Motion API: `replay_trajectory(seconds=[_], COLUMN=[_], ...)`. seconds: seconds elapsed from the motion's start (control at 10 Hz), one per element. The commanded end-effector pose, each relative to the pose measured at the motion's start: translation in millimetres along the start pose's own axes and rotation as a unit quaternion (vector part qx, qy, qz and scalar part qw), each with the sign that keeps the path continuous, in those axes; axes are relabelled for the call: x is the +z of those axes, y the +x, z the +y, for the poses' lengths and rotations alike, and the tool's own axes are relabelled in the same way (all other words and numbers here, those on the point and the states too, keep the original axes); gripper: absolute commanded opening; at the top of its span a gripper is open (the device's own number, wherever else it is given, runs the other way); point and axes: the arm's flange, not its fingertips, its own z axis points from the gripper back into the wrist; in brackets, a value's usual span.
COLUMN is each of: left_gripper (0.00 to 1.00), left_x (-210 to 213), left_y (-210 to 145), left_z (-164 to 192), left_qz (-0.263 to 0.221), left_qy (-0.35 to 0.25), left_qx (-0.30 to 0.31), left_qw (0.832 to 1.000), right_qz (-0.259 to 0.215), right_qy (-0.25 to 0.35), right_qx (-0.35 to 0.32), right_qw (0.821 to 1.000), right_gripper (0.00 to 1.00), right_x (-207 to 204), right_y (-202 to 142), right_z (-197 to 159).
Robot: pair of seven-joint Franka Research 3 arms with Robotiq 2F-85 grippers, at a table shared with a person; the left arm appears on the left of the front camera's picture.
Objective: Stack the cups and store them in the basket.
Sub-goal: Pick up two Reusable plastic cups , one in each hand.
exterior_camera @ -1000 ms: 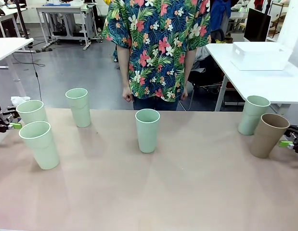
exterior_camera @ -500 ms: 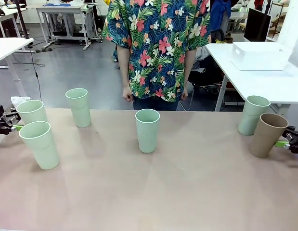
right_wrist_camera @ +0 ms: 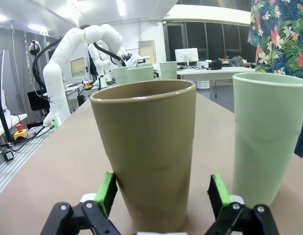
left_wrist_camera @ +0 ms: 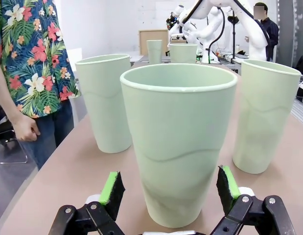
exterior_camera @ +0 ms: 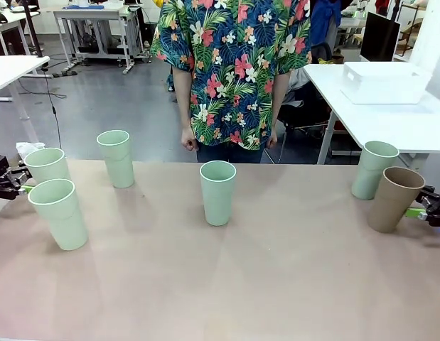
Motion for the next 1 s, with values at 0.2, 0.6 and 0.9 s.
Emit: replay_trajectory(seconds=[0.2,0.6,0.9], left_gripper=[1.0,1.0,1.0], left_x=[-10,-22,-28], left_y=[0,1,0], left_z=[0,0,0], left_qz=[-0.025,-0.035,-0.04], left_qy=[-0.001,0.0,0.0], left_qx=[-0.016,-0.018,-0.015], left_qw=[1.0,0.999,0.999], right_qz=[-0.019,-0.019,-0.013], right_qy=[-0.005,0.008,0.016], right_qx=[0.012,0.005,0.002], right_qw=[1.0,1.0,1.0], right_gripper=[1.0,1.0,1.0], right_x=[-9,-25,-33], right_y=[0,2,4], right_z=[2,5,10])
